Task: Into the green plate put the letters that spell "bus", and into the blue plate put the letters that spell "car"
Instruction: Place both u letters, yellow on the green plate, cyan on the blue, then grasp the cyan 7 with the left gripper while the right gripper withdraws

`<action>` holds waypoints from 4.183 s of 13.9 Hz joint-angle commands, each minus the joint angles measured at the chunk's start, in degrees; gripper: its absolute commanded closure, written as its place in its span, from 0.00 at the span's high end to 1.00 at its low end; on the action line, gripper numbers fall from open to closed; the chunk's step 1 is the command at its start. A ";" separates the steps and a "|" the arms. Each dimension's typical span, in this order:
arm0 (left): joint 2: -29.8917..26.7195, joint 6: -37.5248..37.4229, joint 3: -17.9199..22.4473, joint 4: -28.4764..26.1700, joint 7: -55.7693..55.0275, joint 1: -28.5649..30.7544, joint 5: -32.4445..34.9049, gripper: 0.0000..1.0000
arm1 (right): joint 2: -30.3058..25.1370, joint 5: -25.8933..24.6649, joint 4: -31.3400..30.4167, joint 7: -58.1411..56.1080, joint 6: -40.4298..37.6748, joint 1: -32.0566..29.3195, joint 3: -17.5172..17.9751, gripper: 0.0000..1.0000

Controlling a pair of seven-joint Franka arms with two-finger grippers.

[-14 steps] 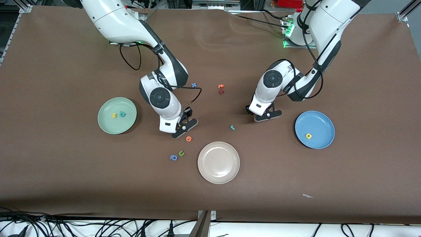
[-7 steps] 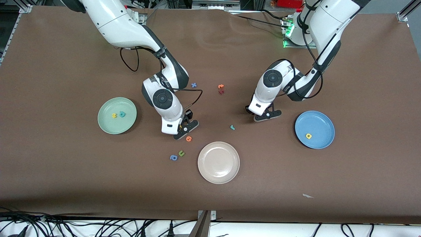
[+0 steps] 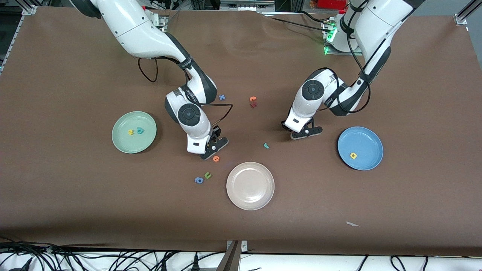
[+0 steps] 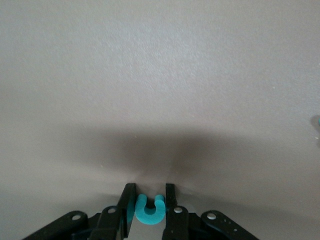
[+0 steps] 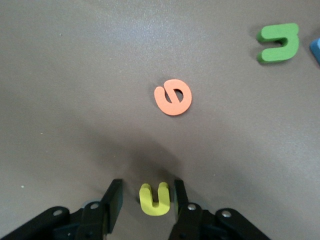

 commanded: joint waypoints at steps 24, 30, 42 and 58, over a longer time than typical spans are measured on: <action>3.34 -21.61 -5.93 19.69 20.06 5.35 -10.67 1.00 | -18.29 0.26 -26.38 -25.34 -1.14 -4.56 -19.77 0.06; 12.49 -21.35 -0.23 29.72 3.78 -10.39 -9.88 1.00 | -18.54 0.35 -25.69 -25.52 -1.12 -5.36 -19.68 1.00; 18.20 -16.07 4.01 33.94 -0.81 -15.07 -10.15 0.60 | -23.55 2.90 -2.33 -11.65 -36.42 -4.92 -18.01 1.00; 18.29 -16.07 4.01 33.94 -0.72 -14.72 -10.68 0.21 | -46.14 2.72 -12.95 13.42 -37.59 -23.27 -4.83 1.00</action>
